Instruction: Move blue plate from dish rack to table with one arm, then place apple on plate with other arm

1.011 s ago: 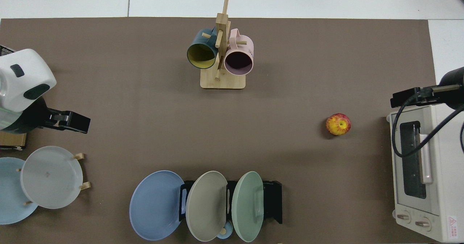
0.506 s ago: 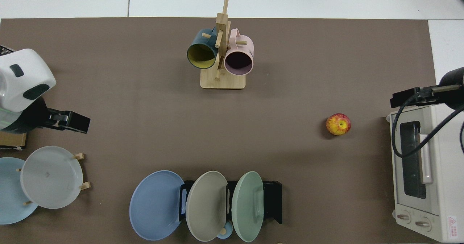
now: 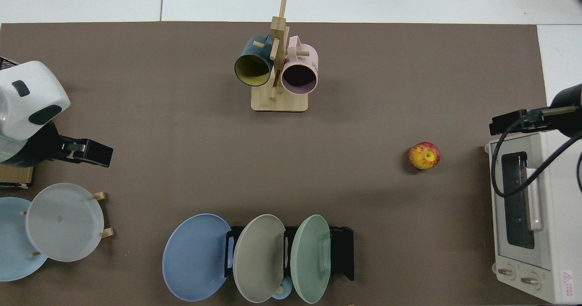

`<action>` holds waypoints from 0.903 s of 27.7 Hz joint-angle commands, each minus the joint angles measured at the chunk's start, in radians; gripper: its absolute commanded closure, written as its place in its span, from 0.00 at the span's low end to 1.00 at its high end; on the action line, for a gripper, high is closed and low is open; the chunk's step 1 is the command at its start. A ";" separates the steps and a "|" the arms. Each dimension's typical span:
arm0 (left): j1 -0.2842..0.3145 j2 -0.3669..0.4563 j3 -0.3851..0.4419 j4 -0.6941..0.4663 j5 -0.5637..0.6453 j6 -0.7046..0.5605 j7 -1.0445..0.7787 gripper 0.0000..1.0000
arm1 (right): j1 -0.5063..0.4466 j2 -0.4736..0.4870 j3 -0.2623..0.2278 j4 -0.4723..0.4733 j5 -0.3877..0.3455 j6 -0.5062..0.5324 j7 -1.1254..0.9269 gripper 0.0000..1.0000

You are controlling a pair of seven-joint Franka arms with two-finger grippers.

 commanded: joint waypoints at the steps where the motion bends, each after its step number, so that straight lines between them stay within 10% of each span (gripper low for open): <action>1: 0.002 -0.007 0.004 0.008 -0.013 -0.013 0.005 0.00 | -0.004 0.013 -0.002 0.027 0.014 -0.027 -0.027 0.00; 25: 0.002 -0.007 0.004 0.009 -0.013 -0.013 0.005 0.00 | -0.002 0.069 0.000 0.074 0.010 -0.038 -0.027 0.00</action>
